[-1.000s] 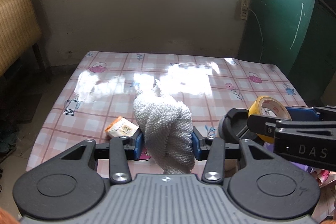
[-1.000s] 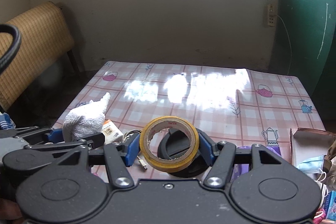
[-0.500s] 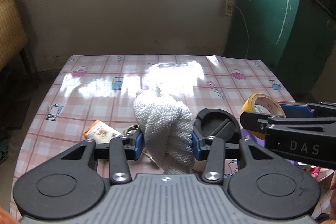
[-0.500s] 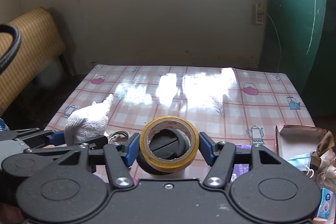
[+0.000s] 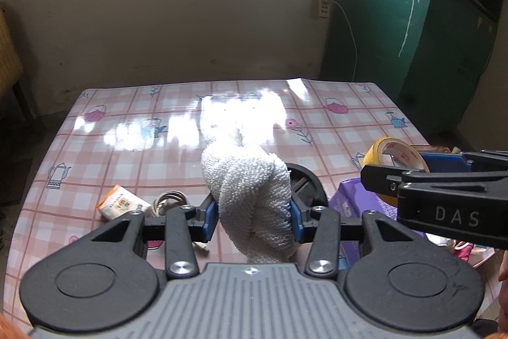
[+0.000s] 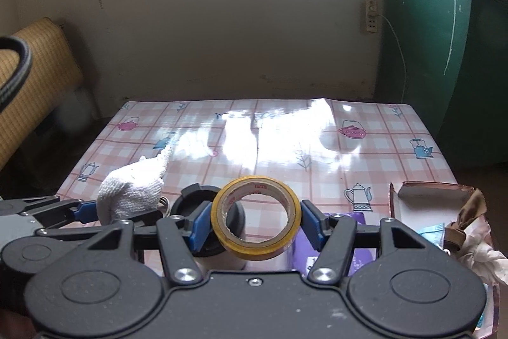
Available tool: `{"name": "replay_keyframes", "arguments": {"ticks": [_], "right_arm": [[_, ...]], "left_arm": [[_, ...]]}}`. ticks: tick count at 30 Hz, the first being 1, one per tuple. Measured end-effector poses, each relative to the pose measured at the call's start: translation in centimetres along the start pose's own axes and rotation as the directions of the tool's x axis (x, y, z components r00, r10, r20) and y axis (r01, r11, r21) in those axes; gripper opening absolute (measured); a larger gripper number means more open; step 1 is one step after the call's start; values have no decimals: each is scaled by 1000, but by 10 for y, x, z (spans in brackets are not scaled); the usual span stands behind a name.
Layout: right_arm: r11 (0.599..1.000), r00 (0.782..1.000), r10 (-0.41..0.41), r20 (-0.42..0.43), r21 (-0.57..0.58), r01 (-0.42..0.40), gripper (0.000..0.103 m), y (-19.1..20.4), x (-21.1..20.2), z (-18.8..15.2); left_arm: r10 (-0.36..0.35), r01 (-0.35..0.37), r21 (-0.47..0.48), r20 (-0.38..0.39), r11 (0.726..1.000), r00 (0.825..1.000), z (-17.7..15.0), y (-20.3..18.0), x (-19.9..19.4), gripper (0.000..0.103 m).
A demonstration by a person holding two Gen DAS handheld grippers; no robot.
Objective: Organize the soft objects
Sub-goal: 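Carry the white towel and yellow tape roll with both tools toward the box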
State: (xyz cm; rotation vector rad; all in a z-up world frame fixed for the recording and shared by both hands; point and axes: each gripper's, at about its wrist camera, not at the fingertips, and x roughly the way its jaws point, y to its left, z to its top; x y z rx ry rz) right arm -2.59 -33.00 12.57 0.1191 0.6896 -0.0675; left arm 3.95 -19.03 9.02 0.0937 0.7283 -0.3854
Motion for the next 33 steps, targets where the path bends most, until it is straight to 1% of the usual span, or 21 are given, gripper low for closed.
{"name": "replay_keyframes", "arguments": {"ticks": [33], "right_arm": [[992,996,-90,-9,89,90,72,-68,-12,-10]], "left_arm": [[-96,98,89,-25,991,995,1,-57,15,46]]}}
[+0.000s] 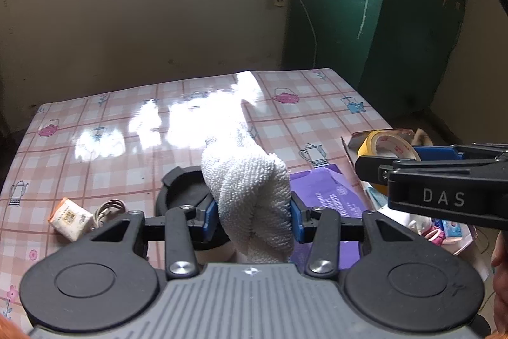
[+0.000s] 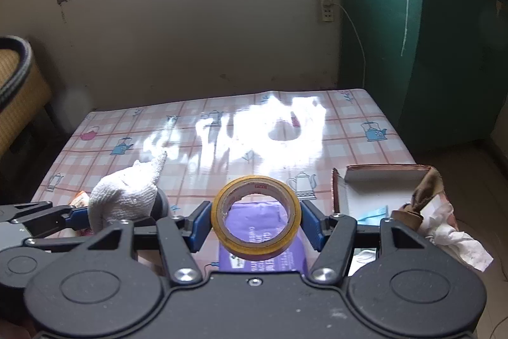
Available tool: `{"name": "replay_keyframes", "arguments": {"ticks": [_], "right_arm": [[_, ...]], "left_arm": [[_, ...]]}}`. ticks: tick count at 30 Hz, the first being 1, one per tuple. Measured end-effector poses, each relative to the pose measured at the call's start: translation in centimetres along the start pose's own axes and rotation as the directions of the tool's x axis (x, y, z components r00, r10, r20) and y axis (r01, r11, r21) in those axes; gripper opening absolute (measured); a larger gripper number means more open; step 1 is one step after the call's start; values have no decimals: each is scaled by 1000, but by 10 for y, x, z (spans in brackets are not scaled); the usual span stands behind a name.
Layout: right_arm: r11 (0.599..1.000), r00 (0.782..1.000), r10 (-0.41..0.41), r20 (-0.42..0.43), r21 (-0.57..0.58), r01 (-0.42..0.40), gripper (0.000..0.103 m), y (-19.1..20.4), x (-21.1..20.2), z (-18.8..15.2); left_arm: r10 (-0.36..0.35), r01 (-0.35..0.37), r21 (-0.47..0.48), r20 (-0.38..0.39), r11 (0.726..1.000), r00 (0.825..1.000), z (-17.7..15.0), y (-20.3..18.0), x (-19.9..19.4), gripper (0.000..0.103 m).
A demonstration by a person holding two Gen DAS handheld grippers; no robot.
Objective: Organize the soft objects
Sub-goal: 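Carry the white towel and yellow tape roll with both tools toward the box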
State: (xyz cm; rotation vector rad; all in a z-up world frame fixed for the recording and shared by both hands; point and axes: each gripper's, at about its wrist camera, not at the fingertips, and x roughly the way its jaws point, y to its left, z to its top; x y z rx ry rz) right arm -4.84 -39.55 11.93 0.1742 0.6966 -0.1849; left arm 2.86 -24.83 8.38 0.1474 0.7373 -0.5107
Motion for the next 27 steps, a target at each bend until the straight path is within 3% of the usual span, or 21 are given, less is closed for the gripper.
{"name": "replay_keyframes", "arguments": {"ticks": [27], "right_arm": [[996,997,-71,-7,56,71,72,-54,-9,-6]], "left_arm": [[-78,79,56,-17,995,997,-1,-44,12,46]]}}
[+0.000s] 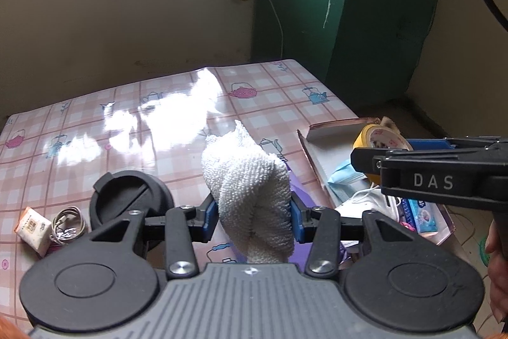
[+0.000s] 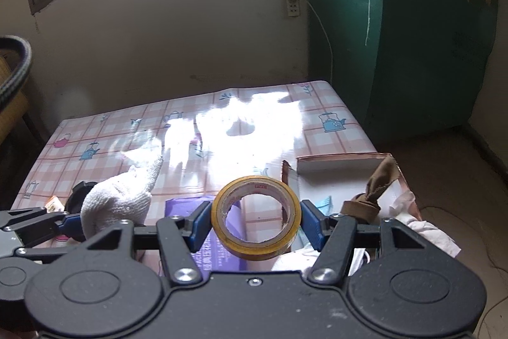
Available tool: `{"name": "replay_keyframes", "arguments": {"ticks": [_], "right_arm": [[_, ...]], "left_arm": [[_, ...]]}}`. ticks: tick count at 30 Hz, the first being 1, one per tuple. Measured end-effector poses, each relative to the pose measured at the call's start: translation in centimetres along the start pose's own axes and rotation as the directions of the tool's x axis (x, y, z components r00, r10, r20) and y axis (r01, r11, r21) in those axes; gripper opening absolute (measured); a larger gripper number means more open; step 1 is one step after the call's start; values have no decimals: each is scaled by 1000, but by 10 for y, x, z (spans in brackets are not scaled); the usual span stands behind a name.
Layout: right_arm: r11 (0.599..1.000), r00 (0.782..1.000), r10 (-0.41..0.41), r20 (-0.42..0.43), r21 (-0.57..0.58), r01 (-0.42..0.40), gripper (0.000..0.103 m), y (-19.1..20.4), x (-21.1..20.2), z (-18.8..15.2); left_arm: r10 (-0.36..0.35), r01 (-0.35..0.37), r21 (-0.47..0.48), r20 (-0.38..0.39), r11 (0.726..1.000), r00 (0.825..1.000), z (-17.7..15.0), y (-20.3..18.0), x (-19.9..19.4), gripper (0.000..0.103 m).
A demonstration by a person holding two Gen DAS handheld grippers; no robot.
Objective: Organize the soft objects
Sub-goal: 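Carry the white towel and yellow tape roll with both tools toward the box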
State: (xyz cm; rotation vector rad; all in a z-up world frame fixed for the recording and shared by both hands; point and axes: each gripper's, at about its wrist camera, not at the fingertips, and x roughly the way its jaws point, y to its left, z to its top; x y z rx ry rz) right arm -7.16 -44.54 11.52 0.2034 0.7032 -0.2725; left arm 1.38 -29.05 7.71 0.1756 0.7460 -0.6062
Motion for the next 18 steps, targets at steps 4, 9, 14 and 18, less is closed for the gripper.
{"name": "replay_keyframes", "arguments": {"ticks": [4,9,14,18], "right_arm": [[1000,1000,-8,-2,9,8,72,-8,0,0],[1000,1000,-18,-3,19,18,72,-19,0,0],[999,999,-34,-5,32,34,72,-30,1,0],[998,999,-47,-7,44,47,72,-44,1,-2]], "left_arm": [[-9,9,11,-3,1000,1000,1,-7,3,46],[-22,22,24,-8,999,1000,2,-17,7,46],[-40,40,33,-11,999,999,5,-27,12,46],[-57,57,48,-14,997,998,6,-39,16,46]]}}
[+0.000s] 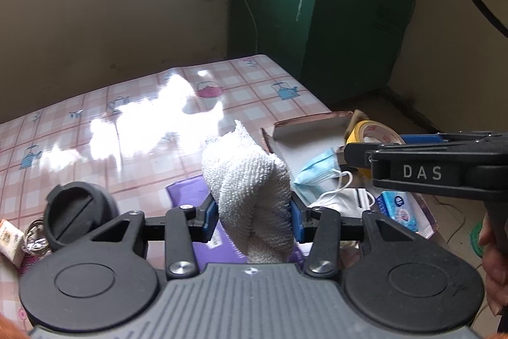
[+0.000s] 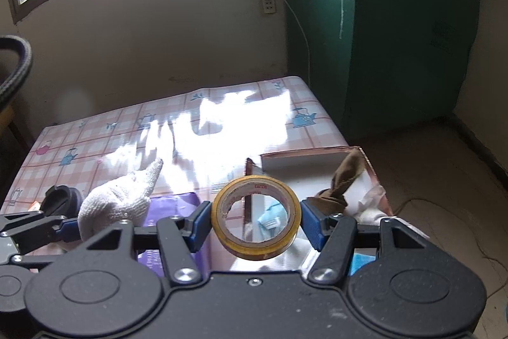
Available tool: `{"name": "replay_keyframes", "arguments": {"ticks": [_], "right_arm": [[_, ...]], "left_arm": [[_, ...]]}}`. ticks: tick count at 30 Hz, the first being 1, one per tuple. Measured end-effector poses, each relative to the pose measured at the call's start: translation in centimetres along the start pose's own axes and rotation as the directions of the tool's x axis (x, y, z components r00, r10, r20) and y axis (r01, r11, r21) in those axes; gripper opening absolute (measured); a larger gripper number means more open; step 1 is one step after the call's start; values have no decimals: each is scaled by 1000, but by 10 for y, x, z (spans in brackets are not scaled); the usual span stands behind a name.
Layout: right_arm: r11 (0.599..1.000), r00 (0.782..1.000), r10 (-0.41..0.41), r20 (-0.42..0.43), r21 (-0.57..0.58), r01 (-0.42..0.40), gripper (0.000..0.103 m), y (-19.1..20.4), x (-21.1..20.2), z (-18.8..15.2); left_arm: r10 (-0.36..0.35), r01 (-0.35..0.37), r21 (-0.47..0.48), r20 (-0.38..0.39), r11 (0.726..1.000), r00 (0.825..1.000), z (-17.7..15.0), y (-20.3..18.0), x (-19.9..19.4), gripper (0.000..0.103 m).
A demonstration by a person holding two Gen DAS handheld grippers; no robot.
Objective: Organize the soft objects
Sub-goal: 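Carry the white towel and yellow tape roll with both tools toward the box, then open both tools to drop the towel and tape roll into the box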
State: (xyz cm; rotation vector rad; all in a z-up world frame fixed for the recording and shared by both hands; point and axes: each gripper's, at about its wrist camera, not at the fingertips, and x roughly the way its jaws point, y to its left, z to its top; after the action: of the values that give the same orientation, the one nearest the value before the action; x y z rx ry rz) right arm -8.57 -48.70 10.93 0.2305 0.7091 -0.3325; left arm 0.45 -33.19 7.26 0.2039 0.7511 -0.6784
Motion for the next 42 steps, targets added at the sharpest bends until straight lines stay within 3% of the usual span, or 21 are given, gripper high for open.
{"name": "replay_keyframes", "arguments": {"ticks": [24,39,42], "right_arm": [[997,997,-54,-48,49,56,72,-73,31,2],[995,996,-52,-70,79,58,73,-89,52,4],[994,996,-62,-59,81,67,77,-90,50,4]], "left_arm": [[-128,131,76,-46,988,991,6,-63,52,46],[-170,175,82,-58,981,984,11,-78,73,46],[-182,187,79,-56,979,982,11,-78,77,47]]}}
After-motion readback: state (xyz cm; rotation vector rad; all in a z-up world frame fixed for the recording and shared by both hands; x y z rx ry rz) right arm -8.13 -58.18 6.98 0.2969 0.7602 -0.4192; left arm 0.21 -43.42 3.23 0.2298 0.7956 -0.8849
